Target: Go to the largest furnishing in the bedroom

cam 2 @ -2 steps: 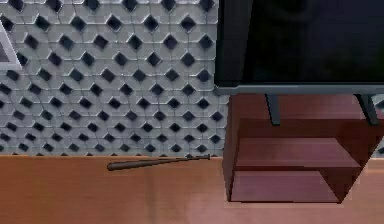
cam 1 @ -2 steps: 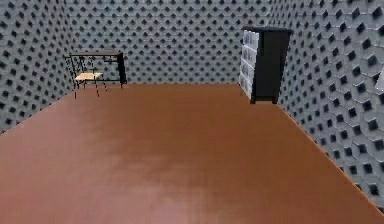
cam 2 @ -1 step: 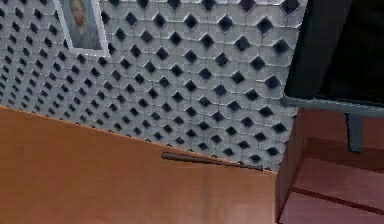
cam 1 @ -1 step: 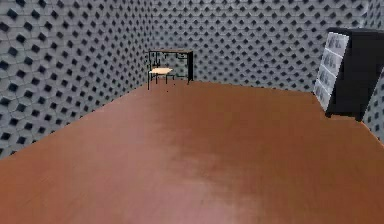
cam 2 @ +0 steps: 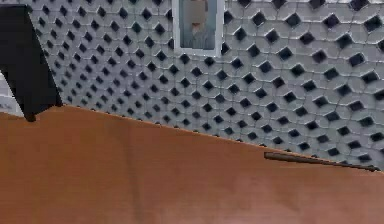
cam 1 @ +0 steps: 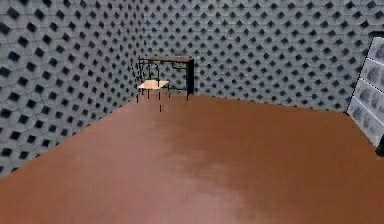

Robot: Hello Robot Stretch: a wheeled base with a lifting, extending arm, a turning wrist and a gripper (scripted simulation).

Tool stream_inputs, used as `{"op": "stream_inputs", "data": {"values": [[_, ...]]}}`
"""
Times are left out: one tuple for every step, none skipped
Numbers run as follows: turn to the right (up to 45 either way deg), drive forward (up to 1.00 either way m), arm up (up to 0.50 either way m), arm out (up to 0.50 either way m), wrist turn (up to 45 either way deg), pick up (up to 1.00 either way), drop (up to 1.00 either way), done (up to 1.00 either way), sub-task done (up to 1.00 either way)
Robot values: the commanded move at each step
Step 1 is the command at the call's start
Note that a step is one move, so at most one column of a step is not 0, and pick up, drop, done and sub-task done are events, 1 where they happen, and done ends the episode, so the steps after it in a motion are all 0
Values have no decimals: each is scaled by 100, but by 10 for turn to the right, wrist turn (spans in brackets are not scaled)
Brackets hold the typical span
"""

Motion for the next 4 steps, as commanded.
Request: {"op": "stream_inputs", "data": {"values": [[0,100,0,0,0,0,0,0,0],[0,100,0,0,0,0,0,0,0],[-30,0,0,0,0,0,0,0,0],[0,35,0,0,0,0,0,0,0]]}}
